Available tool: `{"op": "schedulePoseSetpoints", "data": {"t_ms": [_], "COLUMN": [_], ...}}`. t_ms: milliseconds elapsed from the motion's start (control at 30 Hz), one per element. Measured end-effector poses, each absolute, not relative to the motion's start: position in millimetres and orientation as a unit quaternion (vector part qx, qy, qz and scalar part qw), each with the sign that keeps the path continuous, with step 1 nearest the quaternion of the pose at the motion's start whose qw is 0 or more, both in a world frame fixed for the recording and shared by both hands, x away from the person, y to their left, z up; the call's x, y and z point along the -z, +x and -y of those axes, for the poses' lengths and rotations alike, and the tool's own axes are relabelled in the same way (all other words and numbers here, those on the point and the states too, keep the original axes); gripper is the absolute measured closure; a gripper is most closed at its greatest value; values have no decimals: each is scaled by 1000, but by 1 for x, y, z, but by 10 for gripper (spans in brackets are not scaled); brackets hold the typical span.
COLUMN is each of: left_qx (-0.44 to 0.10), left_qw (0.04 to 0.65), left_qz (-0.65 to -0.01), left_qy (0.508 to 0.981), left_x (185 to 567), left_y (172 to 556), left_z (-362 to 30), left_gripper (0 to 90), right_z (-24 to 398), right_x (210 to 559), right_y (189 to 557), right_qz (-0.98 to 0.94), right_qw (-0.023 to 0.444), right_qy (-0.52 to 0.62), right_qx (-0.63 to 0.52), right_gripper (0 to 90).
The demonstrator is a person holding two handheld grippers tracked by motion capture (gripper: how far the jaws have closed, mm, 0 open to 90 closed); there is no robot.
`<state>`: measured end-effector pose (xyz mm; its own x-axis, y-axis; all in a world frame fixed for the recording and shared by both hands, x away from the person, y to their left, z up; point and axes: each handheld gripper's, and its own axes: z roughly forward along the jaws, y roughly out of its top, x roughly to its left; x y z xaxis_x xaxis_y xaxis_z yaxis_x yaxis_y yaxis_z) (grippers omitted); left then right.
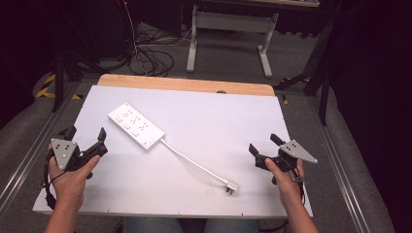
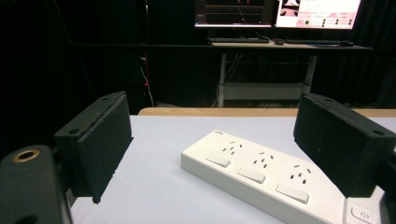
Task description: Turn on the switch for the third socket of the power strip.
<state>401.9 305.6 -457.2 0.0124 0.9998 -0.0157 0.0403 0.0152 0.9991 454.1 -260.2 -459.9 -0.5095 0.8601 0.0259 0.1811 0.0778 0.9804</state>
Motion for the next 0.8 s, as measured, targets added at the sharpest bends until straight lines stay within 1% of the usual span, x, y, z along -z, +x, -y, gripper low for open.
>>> {"op": "schedulePoseSetpoints", "data": {"t_ms": [267,433,633,733,767,800], "left_qx": [-490,-486,-484,-482,-481,-479], "left_qw": [491,493,493,491,492,494], "left_qz": [-513,-512,-509,-508,-508,-509], "left_qy": [506,508,514,517,518,517], "left_x": [457,458,458,458,457,457], "left_y": [401,401,402,402,402,401], "left_z": [-307,-307,-306,-306,-306,-306], "left_gripper": [151,225,270,317,317,355], "right_z": [261,260,259,260,260,261], "right_x": [460,460,461,461,461,461], "right_y": [454,454,454,454,454,454], "right_qz": [-665,-667,-669,-668,-668,-666], "right_qw": [305,304,307,304,304,305], "right_qy": [392,392,390,392,392,393], "right_qx": [-557,-556,-554,-555,-555,-555], "right_gripper": [62,63,63,63,63,63]}}
